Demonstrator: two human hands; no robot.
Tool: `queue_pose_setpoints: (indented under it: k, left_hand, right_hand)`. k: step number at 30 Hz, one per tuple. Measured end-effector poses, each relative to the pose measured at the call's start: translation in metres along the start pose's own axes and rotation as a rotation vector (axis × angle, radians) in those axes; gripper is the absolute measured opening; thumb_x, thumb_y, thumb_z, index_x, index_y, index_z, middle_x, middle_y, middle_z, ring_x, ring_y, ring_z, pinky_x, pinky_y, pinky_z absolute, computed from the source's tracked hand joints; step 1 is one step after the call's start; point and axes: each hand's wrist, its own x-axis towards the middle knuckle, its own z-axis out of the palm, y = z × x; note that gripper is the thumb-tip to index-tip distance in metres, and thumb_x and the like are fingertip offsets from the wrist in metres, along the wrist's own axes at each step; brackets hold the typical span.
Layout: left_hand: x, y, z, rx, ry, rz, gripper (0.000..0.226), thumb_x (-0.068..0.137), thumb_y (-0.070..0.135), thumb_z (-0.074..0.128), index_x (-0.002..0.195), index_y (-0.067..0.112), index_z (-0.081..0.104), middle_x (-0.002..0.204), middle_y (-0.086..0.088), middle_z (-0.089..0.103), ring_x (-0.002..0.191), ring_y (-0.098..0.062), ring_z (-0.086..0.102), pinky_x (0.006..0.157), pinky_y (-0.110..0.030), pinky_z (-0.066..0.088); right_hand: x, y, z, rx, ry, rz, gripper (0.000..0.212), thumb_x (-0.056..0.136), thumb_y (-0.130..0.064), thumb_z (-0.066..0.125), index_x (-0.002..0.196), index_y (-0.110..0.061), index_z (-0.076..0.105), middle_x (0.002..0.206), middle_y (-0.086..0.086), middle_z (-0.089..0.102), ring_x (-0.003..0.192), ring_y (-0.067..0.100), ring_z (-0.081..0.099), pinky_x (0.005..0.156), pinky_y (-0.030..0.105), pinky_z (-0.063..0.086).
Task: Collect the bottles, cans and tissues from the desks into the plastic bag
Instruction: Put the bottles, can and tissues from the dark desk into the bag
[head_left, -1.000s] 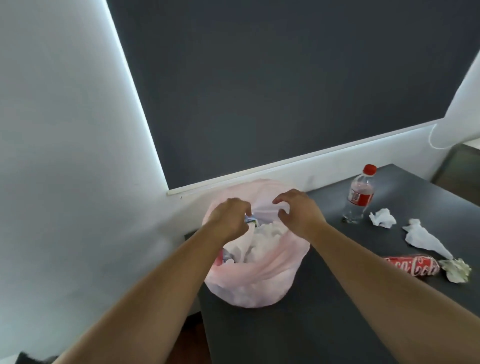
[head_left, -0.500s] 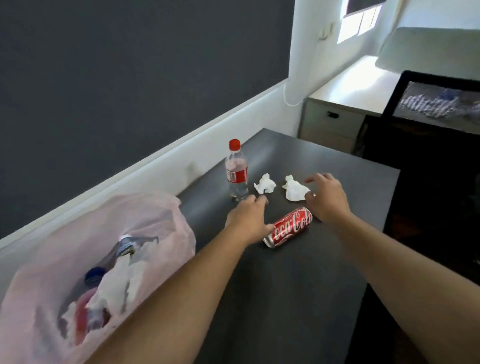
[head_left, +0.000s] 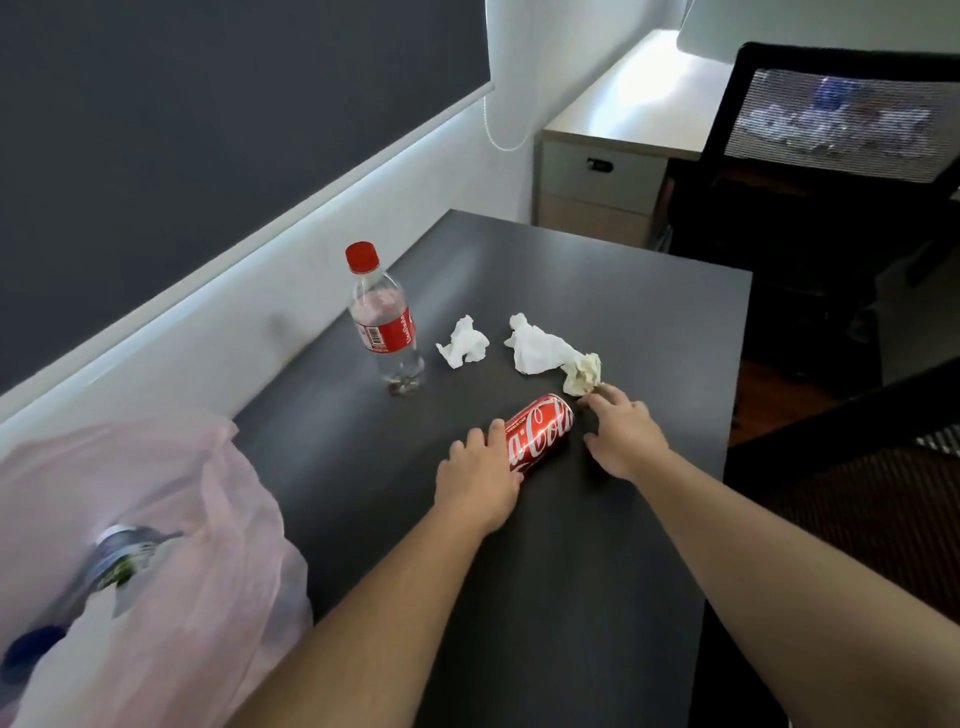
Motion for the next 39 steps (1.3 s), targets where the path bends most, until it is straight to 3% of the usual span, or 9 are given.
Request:
queue_pose_setpoints:
  k: [5, 9, 12, 19, 23, 27, 33, 36, 39]
  left_hand:
    - [-0.013, -0.019, -0.001, -0.008, 0.009, -0.023, 0.073, 0.091, 0.042, 0.055, 0.148, 0.024, 0.012, 0.140, -0.006, 0.037, 0.123, -0.024, 0.042, 0.098, -0.040, 0.043]
    - [-0.020, -0.032, 0.001, 0.001, 0.043, -0.042, 0.075, 0.091, 0.042, 0.055, 0.149, 0.024, 0.011, 0.141, -0.005, 0.036, 0.123, -0.023, 0.042, 0.098, -0.039, 0.043]
    - [-0.023, -0.033, 0.003, 0.009, 0.065, -0.046, 0.075, 0.091, 0.042, 0.055, 0.149, 0.024, 0.011, 0.141, -0.005, 0.036, 0.123, -0.023, 0.041, 0.099, -0.038, 0.043]
    - [-0.050, -0.036, 0.005, -0.030, -0.015, -0.111, 0.078, 0.090, 0.040, 0.058, 0.150, 0.025, 0.010, 0.145, -0.006, 0.033, 0.128, -0.023, 0.040, 0.103, -0.039, 0.043]
    - [-0.079, -0.040, -0.010, -0.139, -0.062, -0.173, 0.078, 0.089, 0.040, 0.059, 0.149, 0.023, 0.013, 0.146, -0.007, 0.034, 0.130, -0.026, 0.040, 0.105, -0.041, 0.041]
    - [-0.103, -0.039, -0.063, -0.183, 0.149, -0.154, 0.078, 0.086, 0.043, 0.063, 0.146, 0.022, 0.018, 0.143, -0.006, 0.038, 0.127, -0.025, 0.045, 0.103, -0.041, 0.044]
    - [-0.164, -0.077, -0.176, -0.339, 0.544, -0.268, 0.074, 0.077, 0.048, 0.068, 0.134, 0.017, 0.032, 0.124, -0.006, 0.050, 0.108, -0.025, 0.057, 0.090, -0.040, 0.053]
    - [-0.212, -0.124, -0.200, -0.305, 0.604, -0.434, 0.070, 0.074, 0.047, 0.069, 0.128, 0.016, 0.038, 0.121, -0.008, 0.055, 0.105, -0.025, 0.058, 0.089, -0.041, 0.052]
    - [-0.257, -0.164, -0.194, -0.246, 0.523, -0.599, 0.069, 0.071, 0.046, 0.072, 0.123, 0.018, 0.036, 0.116, -0.008, 0.059, 0.102, -0.027, 0.060, 0.088, -0.041, 0.053]
  right_hand:
    - [0.010, -0.017, -0.003, -0.001, 0.362, -0.051, 0.034, 0.084, -0.012, 0.055, 0.118, -0.018, 0.051, 0.134, 0.005, 0.043, 0.116, 0.027, 0.043, 0.089, 0.036, 0.044]
    - [0.028, -0.028, -0.008, -0.065, 0.187, -0.115, 0.054, 0.085, -0.009, 0.053, 0.135, -0.026, 0.040, 0.154, 0.001, 0.022, 0.131, 0.031, 0.032, 0.094, 0.039, 0.042]
    - [0.023, -0.029, 0.003, -0.041, 0.175, -0.075, 0.035, 0.088, -0.004, 0.047, 0.120, -0.018, 0.049, 0.141, 0.001, 0.031, 0.115, 0.030, 0.039, 0.074, 0.036, 0.043]
    - [-0.032, -0.023, 0.026, -0.065, 0.005, -0.066, 0.029, 0.084, 0.003, 0.044, 0.104, -0.018, 0.049, 0.114, 0.007, 0.037, 0.079, 0.026, 0.051, 0.060, 0.032, 0.043]
    - [-0.055, -0.024, 0.007, -0.035, -0.057, -0.074, 0.021, 0.085, -0.006, 0.046, 0.100, -0.020, 0.052, 0.110, 0.008, 0.043, 0.080, 0.028, 0.052, 0.064, 0.030, 0.043]
    - [-0.072, -0.062, -0.044, 0.120, 0.101, -0.239, 0.012, 0.084, -0.009, 0.055, 0.085, -0.020, 0.049, 0.098, 0.009, 0.049, 0.075, 0.028, 0.049, 0.063, 0.028, 0.041]
    - [-0.120, -0.173, -0.110, 0.261, 0.257, -0.478, 0.018, 0.086, -0.006, 0.049, 0.098, -0.014, 0.060, 0.103, 0.015, 0.056, 0.091, 0.035, 0.057, 0.067, 0.028, 0.039]
    - [-0.159, -0.232, -0.107, 0.243, 0.219, -0.639, 0.025, 0.087, -0.007, 0.049, 0.107, -0.020, 0.059, 0.110, 0.011, 0.052, 0.103, 0.031, 0.055, 0.072, 0.026, 0.037]
    - [-0.195, -0.276, -0.079, 0.183, 0.134, -0.784, 0.024, 0.090, -0.010, 0.053, 0.110, -0.022, 0.057, 0.110, 0.006, 0.050, 0.095, 0.026, 0.055, 0.080, 0.026, 0.038]
